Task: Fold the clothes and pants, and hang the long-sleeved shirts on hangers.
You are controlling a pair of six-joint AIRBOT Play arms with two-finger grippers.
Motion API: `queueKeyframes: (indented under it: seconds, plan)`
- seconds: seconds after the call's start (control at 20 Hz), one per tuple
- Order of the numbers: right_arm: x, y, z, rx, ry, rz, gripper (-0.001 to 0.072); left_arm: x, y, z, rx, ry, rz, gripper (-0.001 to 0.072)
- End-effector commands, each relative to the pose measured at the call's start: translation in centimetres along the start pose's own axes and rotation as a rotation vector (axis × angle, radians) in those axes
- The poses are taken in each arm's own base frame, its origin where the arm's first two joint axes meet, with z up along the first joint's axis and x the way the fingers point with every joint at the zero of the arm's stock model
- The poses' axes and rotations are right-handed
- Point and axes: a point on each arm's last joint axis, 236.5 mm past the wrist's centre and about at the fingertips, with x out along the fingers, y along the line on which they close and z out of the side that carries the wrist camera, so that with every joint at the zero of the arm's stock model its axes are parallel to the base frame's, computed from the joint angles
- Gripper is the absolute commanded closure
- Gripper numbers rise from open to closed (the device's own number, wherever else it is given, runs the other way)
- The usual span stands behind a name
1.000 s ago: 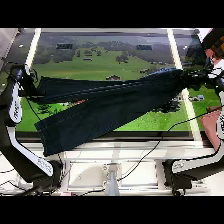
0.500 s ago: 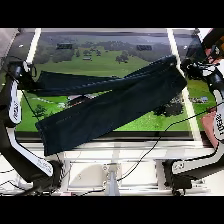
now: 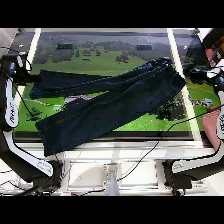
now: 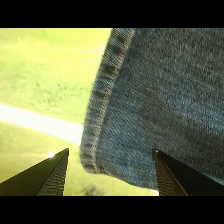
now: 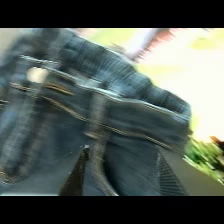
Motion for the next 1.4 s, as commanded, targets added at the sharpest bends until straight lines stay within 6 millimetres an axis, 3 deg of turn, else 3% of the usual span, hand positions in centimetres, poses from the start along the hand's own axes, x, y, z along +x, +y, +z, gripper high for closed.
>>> queueKeyframes:
  seconds: [0.0, 0.25, 0.45, 0.55, 0.65, 0.85, 0.95, 1.1, 1.2, 1.35]
  plan:
    - [-0.8, -5.0, -2.4, 0.129, 0.14, -0.04, 0.0167, -2.0, 0.6, 1.9, -0.01, -0.092, 0.008, 0.011]
    - [2.8, -6.1, -5.2, 0.244, 0.229, 0.031, 0.0164, -7.1, 2.1, 3.9, -0.147, -0.218, 0.01, 0.0109]
    - [5.4, -5.9, -5.8, 0.293, 0.218, 0.081, 0.0166, -11.4, 3.0, 4.4, -0.164, -0.295, 0.011, 0.011]
    - [6.0, -5.3, -6.0, 0.293, 0.22, 0.123, 0.0168, -13.3, 3.4, 4.1, -0.157, -0.324, 0.016, 0.011]
    - [6.6, -5.4, -6.1, 0.297, 0.214, 0.13, 0.0169, -14.8, 3.5, 2.4, -0.134, -0.328, 0.02, 0.011]
    - [7.2, -5.5, -5.3, 0.289, 0.168, 0.129, 0.0233, -15.9, 2.5, -3.3, -0.122, -0.329, -0.001, 0.011]
    - [7.4, -4.8, -5.0, 0.253, 0.15, 0.135, 0.025, -15.3, 1.5, -7.7, -0.18, -0.305, -0.023, 0.011]
    - [8.1, -3.2, -5.2, 0.171, 0.133, 0.133, 0.0435, -12.6, -0.4, -15.2, -0.256, -0.196, -0.043, 0.011]
    - [8.4, -2.7, -5.0, 0.151, 0.115, 0.127, 0.0644, -10.7, -1.5, -19.7, -0.297, -0.124, -0.048, 0.011]
    - [8.4, -2.6, -5.1, 0.146, 0.117, 0.126, 0.0643, -7.7, -2.4, -25.1, -0.395, -0.008, -0.048, 0.011]
